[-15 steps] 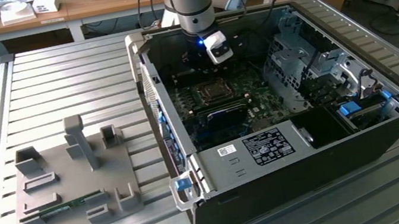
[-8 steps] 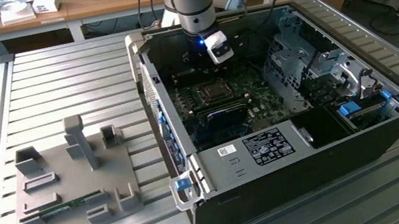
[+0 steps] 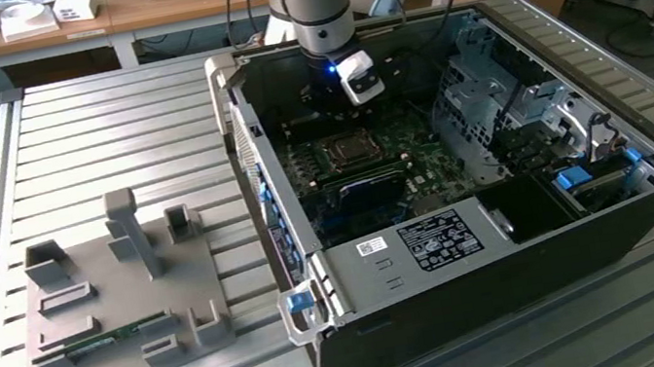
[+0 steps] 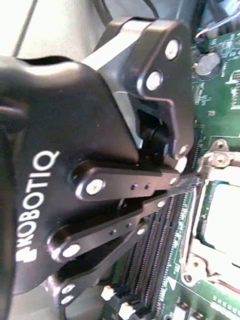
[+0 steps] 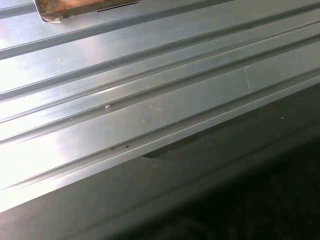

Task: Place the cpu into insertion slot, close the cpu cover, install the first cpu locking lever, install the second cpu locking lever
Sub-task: 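Install the first cpu locking lever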

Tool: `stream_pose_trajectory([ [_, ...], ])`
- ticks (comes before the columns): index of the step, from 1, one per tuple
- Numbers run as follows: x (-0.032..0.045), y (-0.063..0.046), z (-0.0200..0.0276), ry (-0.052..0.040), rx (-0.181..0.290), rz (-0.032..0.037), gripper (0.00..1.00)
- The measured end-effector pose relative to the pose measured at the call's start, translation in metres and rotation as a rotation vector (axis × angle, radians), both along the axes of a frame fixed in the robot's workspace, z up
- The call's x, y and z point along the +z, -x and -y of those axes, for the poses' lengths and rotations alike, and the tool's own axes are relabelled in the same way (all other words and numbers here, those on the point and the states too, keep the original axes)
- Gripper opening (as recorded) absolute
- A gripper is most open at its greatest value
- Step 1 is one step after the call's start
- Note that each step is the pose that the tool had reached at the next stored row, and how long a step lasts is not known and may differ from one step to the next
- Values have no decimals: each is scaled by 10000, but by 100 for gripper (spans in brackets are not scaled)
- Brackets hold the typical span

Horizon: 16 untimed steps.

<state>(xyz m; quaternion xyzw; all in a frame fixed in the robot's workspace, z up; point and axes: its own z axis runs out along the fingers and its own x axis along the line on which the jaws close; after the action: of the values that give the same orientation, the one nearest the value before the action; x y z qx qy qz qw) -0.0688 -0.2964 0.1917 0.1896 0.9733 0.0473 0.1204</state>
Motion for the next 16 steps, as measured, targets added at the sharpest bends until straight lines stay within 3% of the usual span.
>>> stream_pose_trajectory([
  [2, 0, 0, 0, -8, -1, -1, 11],
  [7, 0, 0, 0, -194, -1, -1, 11],
  [16, 5, 0, 6, -209, 0, 3, 11],
])
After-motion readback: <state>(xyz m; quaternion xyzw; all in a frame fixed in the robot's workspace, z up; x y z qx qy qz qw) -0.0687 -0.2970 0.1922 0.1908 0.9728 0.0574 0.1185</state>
